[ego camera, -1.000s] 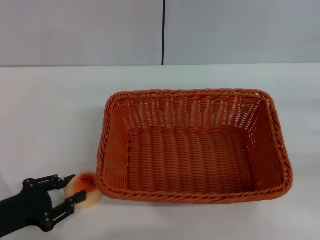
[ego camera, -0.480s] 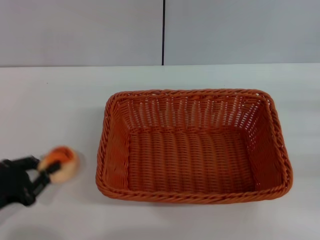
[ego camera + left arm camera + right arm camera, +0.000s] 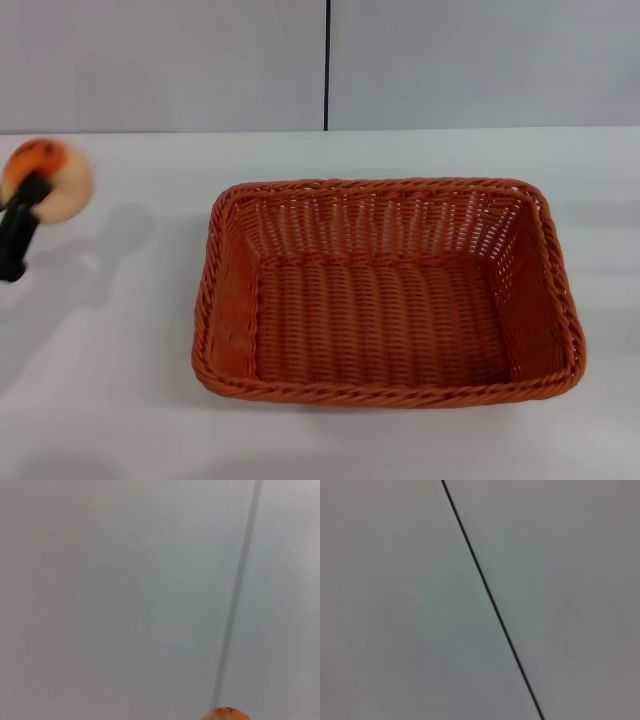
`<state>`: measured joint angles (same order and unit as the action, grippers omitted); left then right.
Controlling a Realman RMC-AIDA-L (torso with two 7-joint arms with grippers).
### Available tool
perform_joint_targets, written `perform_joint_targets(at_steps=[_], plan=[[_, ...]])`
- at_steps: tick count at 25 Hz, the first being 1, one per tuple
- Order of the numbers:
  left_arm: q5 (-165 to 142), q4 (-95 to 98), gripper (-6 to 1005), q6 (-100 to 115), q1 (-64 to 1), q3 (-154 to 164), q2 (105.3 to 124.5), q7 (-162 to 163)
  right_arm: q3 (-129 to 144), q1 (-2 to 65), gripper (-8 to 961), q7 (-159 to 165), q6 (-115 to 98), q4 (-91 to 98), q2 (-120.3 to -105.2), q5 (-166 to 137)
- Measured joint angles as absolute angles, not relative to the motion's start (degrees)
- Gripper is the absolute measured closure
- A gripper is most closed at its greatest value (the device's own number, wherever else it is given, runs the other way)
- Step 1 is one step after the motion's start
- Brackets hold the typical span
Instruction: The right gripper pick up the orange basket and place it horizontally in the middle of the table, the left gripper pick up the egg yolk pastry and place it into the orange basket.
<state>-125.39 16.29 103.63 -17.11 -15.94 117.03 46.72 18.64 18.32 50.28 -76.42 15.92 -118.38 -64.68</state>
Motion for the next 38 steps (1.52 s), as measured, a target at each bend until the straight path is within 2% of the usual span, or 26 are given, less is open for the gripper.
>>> perform_joint_targets(at_steps=[14, 20, 34, 38], plan=[[-126.0, 7.29, 930, 99.99, -29.59, 7.0, 118.34, 46.82, 20.26, 19.79, 520, 50.29, -76.18, 14.05, -118.47, -64.68], [-125.16, 6.52, 933, 97.76, -30.77, 9.48, 118.38, 47.36, 20.31, 20.21, 520, 50.28, -76.0, 14.03, -118.47, -64.68], [-123.79, 5.93, 511, 99.04, -28.91, 6.65, 118.09, 46.37, 20.31, 20.22, 520, 50.28, -75.93, 13.51, -118.47, -64.71], [-120.7, 5.59, 374, 101.39, -26.13, 0.96, 118.11, 42.05, 20.31, 19.99, 520, 50.48, -76.35, 13.51, -118.47, -64.74]])
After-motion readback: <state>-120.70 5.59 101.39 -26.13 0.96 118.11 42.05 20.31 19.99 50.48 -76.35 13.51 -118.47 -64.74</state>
